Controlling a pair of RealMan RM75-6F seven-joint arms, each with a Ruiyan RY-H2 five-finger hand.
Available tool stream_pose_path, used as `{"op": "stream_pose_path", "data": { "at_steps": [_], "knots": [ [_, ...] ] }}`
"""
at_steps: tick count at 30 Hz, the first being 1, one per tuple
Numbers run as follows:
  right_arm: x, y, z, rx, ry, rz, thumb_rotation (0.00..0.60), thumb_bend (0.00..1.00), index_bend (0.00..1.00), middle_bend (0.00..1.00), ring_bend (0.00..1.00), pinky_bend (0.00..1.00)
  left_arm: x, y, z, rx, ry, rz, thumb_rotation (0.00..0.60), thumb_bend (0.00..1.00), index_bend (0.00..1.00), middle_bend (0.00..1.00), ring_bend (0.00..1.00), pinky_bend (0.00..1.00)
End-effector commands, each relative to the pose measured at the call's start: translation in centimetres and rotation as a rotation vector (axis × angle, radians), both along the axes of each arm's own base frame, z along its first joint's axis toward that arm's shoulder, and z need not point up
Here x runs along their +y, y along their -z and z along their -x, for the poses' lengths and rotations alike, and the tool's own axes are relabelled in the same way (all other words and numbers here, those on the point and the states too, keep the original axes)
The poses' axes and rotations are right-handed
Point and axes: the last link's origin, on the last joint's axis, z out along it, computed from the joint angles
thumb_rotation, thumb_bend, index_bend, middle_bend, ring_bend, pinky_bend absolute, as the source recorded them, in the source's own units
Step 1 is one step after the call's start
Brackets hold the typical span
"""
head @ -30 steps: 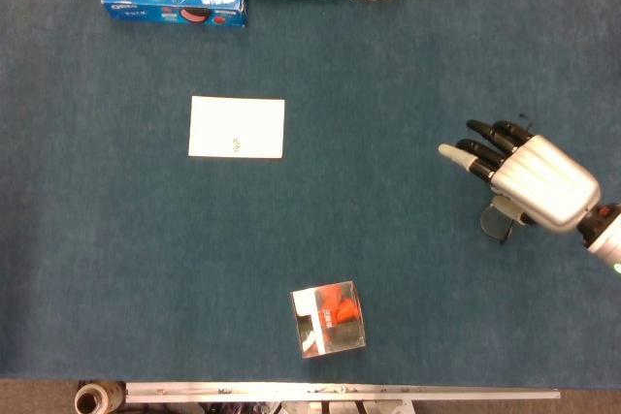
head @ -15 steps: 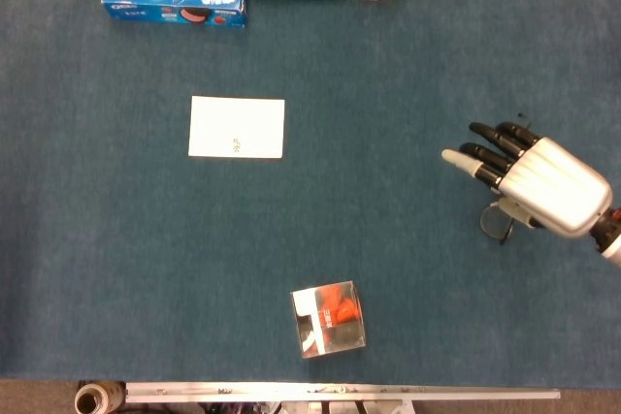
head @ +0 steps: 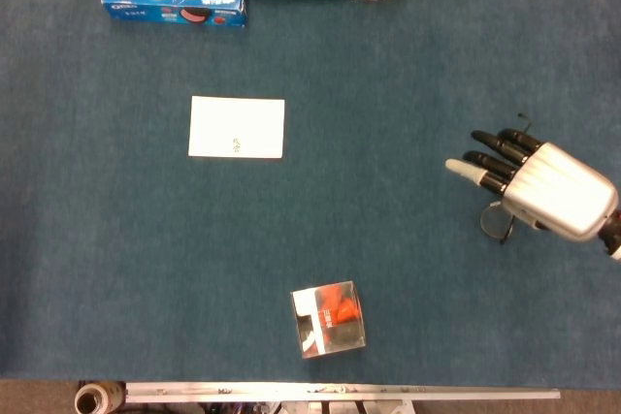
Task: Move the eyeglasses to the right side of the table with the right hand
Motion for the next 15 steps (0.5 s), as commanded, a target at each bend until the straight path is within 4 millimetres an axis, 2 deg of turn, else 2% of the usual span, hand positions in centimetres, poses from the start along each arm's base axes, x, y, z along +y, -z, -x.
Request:
{"op": "stream_pose_path", "data": {
  "at_steps": [1,15],
  "knots": [
    [-0.13,-0.20,0.30,0.005,0.004,0.007,0.600,0.48,0.12,0.24,0.09,0.22,0.01,0.03,0.00,0.001,-0.001,0.001,0.600,0.13,0.49,0.38,0.25,0.46],
    [-0.59,0.62,0.82,-0.006,0.015,0.007,0.600,0.50,0.12,0.24,0.09,0.22,0.07,0.03,0.03,-0.003,-0.002,0.001,0.600,0.13,0.49,0.38,0.25,0.46]
  ]
}}
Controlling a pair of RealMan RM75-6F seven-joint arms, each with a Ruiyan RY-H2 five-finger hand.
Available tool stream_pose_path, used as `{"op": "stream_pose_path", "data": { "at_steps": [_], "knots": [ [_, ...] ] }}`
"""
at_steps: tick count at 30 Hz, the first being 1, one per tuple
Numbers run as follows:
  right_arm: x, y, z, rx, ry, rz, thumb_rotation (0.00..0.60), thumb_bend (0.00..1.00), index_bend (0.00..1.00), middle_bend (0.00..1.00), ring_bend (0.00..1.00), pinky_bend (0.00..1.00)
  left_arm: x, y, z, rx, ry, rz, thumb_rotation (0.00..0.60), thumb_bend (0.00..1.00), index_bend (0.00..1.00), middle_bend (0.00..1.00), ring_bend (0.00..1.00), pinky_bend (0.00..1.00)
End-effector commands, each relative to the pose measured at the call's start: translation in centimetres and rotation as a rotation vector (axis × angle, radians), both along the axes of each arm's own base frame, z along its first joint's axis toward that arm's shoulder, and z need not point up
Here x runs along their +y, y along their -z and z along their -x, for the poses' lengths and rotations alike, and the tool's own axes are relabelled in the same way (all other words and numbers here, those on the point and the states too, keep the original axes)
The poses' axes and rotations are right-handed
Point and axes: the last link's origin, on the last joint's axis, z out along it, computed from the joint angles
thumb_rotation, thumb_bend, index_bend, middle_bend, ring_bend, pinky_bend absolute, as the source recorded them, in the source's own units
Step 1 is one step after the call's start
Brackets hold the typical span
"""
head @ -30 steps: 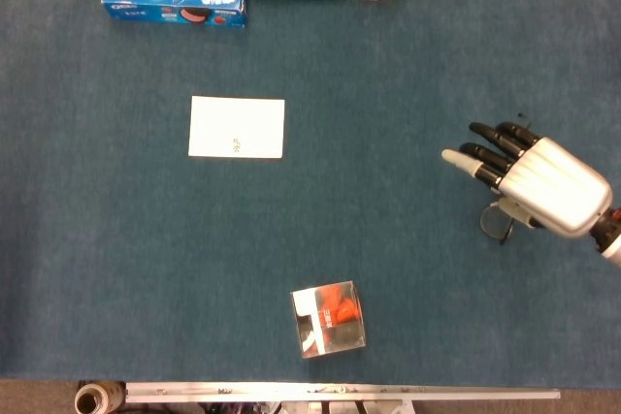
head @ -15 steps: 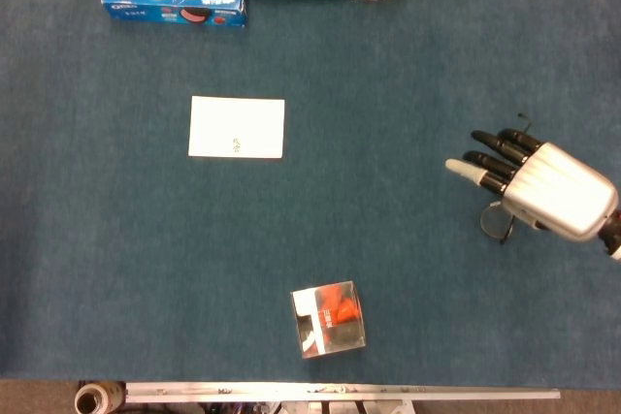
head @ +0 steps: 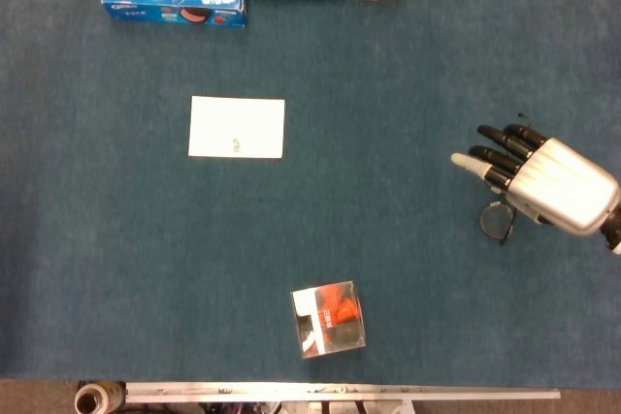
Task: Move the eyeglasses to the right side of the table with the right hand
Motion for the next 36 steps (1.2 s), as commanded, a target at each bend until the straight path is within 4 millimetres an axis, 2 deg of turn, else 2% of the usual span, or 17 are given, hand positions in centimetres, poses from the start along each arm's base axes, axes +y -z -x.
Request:
{"op": "stream_pose_path", "data": {
  "at_steps": [1,16,36],
  "knots": [
    [-0.1,0.1,-0.1,-0.005,-0.001,-0.001,0.600,0.50,0.12,0.24,0.09,0.22,0.0,0.0,0.0,-0.002,0.001,-0.001,0.600,0.13,0.49,0.38,0.25,0.46],
    [-0.3,0.7,1.6,0.044,0.035,0.013,0.600,0.50,0.12,0.24,0.09,0.22,-0.1,0.0,-0.1,0.000,0.003,0.000,0.600,0.13,0.49,0.38,0.25,0.46],
    [-0.9,2.8,3.8,0.083,0.068,0.011,0.600,0.51,0.12,0.24,0.09,0.22,-0.1,0.0,-0.1,-0.001,0.005,0.001,0.600,0.13,0.49,0.38,0.25,0.47]
  ]
}}
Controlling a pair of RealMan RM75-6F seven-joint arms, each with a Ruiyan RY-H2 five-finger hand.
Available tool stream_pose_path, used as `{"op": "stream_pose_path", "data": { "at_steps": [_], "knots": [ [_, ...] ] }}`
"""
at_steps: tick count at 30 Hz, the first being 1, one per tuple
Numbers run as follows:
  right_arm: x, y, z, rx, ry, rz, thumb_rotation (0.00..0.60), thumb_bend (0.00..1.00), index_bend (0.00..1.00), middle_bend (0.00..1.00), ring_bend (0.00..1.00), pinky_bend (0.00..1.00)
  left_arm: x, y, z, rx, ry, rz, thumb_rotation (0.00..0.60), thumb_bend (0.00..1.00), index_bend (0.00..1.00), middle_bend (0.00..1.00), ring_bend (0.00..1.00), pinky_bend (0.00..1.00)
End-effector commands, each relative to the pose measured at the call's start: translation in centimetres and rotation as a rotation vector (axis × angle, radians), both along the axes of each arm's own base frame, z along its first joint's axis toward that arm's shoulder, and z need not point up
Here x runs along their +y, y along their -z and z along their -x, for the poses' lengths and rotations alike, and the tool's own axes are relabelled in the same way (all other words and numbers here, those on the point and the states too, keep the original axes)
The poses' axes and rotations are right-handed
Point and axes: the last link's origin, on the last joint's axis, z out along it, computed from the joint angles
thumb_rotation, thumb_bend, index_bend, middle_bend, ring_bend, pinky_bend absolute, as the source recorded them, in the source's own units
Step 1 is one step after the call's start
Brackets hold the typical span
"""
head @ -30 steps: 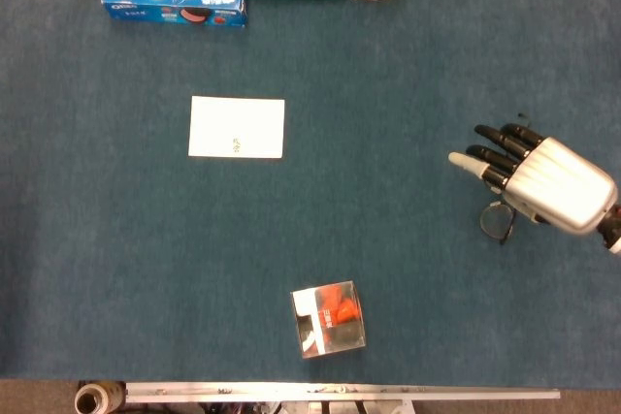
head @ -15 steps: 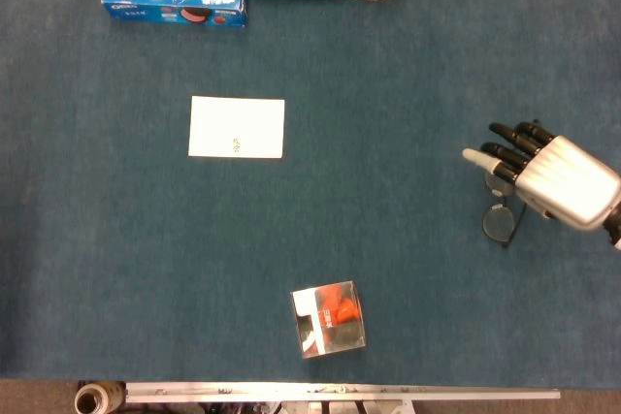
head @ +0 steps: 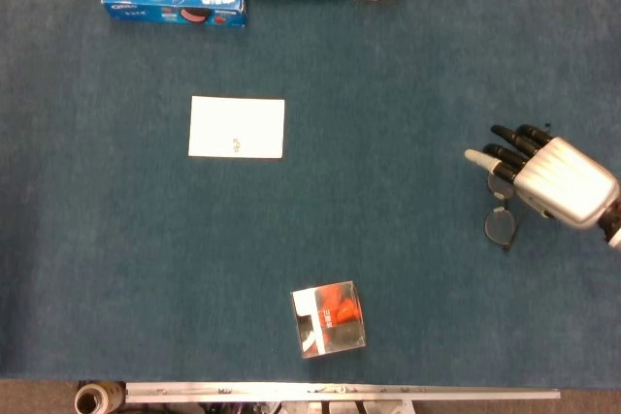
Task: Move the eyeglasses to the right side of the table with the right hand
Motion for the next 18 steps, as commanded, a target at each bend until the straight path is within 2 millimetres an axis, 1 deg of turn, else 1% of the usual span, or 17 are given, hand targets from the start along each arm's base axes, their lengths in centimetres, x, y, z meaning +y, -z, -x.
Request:
{"op": "stream_pose_path", "data": {
  "at_steps": [1,18],
  "knots": [
    [0.0,0.4,0.2,0.001,0.000,0.001,0.600,0.51,0.12,0.24,0.09,0.22,0.0,0.0,0.0,0.000,0.001,0.000,0.600,0.13,0.49,0.38,0.25,0.46],
    [-0.3,1.7,1.5,0.025,0.028,-0.010,0.600,0.51,0.12,0.24,0.09,0.22,0.0,0.0,0.0,-0.001,0.001,0.003,0.600,0.13,0.49,0.38,0.25,0.46]
  ]
}}
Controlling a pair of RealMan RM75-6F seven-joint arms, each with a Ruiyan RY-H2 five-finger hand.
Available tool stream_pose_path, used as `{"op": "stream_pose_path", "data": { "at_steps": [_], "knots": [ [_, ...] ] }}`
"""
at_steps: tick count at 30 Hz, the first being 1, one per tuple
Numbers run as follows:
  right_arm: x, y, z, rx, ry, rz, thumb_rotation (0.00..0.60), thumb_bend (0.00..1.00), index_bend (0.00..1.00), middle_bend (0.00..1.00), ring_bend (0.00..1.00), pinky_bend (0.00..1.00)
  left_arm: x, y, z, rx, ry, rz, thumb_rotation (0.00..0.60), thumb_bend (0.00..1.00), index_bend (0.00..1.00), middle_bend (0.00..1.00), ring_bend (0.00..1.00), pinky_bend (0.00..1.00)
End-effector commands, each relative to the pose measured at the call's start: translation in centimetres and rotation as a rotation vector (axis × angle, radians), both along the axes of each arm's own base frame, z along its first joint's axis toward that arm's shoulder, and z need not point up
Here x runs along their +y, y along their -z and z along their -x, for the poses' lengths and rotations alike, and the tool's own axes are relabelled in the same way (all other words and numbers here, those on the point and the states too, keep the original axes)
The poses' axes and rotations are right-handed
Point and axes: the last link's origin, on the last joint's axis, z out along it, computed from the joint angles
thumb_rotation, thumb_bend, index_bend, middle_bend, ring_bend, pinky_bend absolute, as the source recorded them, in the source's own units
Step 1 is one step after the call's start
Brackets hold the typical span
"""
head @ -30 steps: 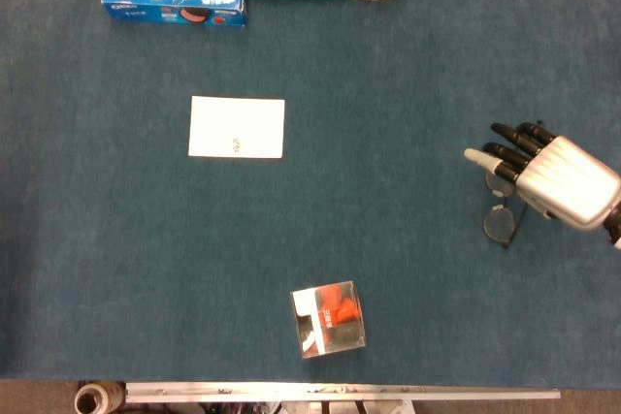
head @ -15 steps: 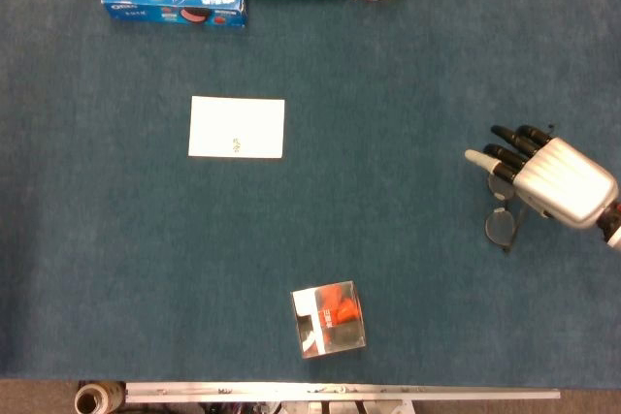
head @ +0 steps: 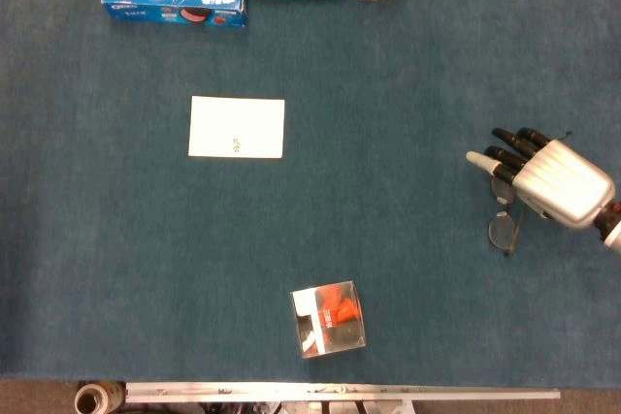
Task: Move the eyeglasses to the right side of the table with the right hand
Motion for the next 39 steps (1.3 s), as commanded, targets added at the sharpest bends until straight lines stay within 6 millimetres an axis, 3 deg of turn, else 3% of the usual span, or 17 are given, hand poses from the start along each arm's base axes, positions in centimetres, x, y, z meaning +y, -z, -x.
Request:
{"op": "stream_pose_path", "data": {
  "at_steps": [1,14,28,39],
  "knots": [
    [-0.1,0.4,0.2,0.002,0.010,-0.005,0.600,0.51,0.12,0.24,0.09,0.22,0.0,0.0,0.0,-0.001,0.000,0.001,0.600,0.13,0.49,0.38,0.25,0.47],
    [-1.0,2.0,0.3,-0.011,0.026,-0.010,0.600,0.51,0.12,0.24,0.09,0.22,0.0,0.0,0.0,-0.002,0.001,0.006,0.600,0.13,0.49,0.38,0.25,0.46],
    [-1.2,2.4,0.7,-0.008,0.032,-0.007,0.600,0.52,0.12,0.24,0.09,0.22,0.0,0.0,0.0,0.001,0.002,0.006,0.600,0.13,0.49,0.38,0.25,0.47],
    [-1.5,-0.2,-2.5,-0.114,-0.042,0.041,0.600,0.52,0.12,0.24,0.09,0.22,0.0,0.0,0.0,0.004,0.000,0.008,0.600,0.13,0.49,0.38,0.25,0.47]
  ]
}}
